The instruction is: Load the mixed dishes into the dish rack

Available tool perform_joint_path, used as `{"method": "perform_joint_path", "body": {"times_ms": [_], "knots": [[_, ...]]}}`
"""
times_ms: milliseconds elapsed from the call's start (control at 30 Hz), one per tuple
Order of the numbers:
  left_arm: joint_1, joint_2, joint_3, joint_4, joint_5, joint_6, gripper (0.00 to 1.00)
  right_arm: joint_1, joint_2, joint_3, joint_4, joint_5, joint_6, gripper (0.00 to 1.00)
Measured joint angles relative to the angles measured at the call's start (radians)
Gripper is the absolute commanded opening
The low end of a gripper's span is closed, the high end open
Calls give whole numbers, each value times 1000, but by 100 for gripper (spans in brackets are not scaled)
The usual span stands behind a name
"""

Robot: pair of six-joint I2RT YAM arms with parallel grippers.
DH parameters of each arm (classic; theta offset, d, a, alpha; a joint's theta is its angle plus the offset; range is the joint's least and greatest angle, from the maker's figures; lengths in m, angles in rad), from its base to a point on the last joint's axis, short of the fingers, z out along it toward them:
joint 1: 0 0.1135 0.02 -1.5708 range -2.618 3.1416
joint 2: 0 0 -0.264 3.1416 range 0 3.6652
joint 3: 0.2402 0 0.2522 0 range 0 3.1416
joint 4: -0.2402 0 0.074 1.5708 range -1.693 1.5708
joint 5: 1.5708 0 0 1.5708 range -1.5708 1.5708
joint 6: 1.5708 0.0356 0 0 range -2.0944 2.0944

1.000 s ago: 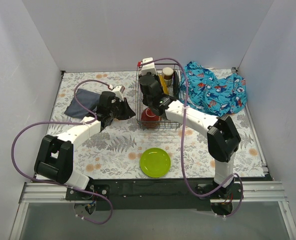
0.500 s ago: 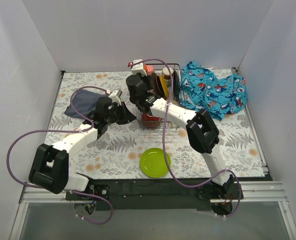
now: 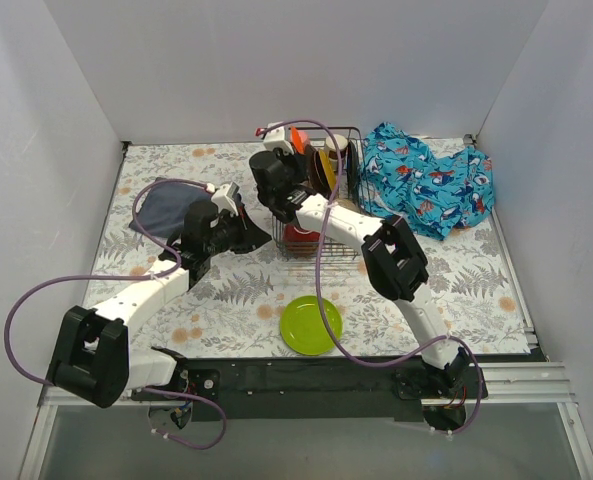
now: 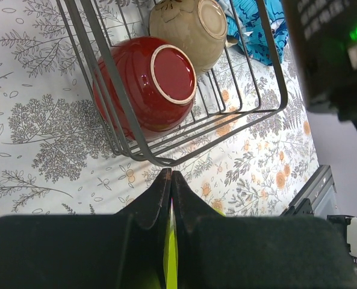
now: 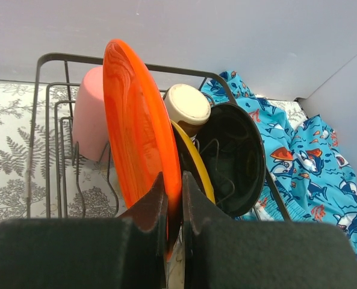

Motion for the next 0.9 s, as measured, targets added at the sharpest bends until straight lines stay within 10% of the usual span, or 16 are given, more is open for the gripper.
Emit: {"method": "perform_joint_path", "body": {"times_ms": [400,600,900], "knots": [[0,-27,-31,27,-2,-8,0,-24,25,19,-76,-10,48,2],[0,-27,-31,31,-3,-7,1,-23,58,40,-94,-30,53,27],[0,-27,-31,30,-3,-6,2,-23,64,42,-149,-61,77,30]]}}
